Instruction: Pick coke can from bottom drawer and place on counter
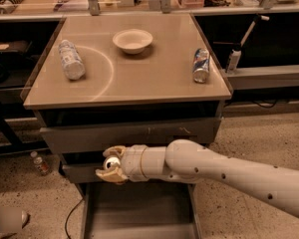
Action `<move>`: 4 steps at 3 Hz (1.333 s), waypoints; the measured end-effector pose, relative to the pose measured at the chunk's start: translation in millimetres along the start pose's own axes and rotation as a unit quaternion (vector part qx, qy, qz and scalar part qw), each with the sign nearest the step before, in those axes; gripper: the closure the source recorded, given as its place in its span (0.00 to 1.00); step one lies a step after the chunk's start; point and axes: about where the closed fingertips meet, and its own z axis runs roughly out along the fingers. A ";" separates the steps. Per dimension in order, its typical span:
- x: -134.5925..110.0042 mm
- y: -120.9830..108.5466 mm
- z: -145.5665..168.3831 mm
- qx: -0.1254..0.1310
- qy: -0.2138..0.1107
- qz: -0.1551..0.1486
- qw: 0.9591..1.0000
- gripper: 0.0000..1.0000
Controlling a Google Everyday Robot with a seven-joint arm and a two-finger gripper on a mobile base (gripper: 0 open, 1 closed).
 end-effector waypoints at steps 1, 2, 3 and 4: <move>-46.6 -6.9 -17.2 -0.005 0.008 -0.030 0.999 1.00; -51.5 -5.4 -19.0 -0.007 0.010 -0.036 0.999 1.00; -61.4 -2.8 -21.8 -0.010 0.002 -0.043 0.999 1.00; -97.4 -3.5 -45.6 0.013 0.000 -0.075 0.997 1.00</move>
Offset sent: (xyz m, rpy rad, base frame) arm 0.0033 0.0020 0.0448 -0.0283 -0.0403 0.0275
